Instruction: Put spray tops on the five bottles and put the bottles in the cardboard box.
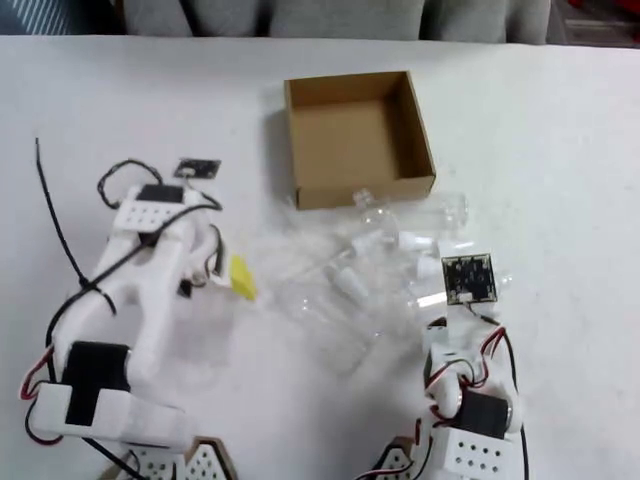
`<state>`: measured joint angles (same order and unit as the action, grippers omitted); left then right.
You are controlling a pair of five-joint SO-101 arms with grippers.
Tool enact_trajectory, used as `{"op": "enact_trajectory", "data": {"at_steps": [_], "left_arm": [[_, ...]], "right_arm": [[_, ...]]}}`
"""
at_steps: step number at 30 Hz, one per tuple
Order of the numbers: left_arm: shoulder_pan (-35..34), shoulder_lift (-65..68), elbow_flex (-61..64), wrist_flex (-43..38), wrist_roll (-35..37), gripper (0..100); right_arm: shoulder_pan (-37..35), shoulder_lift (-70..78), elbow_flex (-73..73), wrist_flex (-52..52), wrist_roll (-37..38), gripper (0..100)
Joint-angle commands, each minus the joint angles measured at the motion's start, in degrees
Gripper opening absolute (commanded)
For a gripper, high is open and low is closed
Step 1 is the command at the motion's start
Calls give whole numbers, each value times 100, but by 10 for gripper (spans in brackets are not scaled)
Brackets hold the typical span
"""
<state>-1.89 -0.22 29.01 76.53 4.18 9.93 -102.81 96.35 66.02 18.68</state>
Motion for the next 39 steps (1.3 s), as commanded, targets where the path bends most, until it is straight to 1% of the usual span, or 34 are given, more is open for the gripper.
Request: {"op": "enact_trajectory", "data": {"at_steps": [1,10,12,14,17,19,20,22,30,33,36,39], "left_arm": [[-127,-66,-598,475,-35,358],[-92,-48,-879,923,-26,358],[40,-40,-879,932,-26,352],[215,-31,-862,905,-26,316],[409,-31,-888,791,-26,234],[426,-13,-879,501,-26,199],[391,-13,-844,352,-26,197],[374,-13,-818,255,-26,197],[374,-13,-809,343,18,203],[242,-13,-809,396,53,263],[127,-13,-800,466,281,321],[154,-13,-651,413,413,328]], "right_arm": [[13,-22,44,57,79,17],[13,-22,44,57,79,17],[4,-22,44,57,79,17],[4,-22,44,57,79,17],[4,-22,44,57,79,17],[4,-22,44,57,79,17],[4,-22,44,57,79,17],[4,-22,44,57,79,17],[4,-22,44,57,79,17],[4,-22,44,57,79,17],[4,-22,44,57,79,17],[-4,-22,44,57,79,17]]}}
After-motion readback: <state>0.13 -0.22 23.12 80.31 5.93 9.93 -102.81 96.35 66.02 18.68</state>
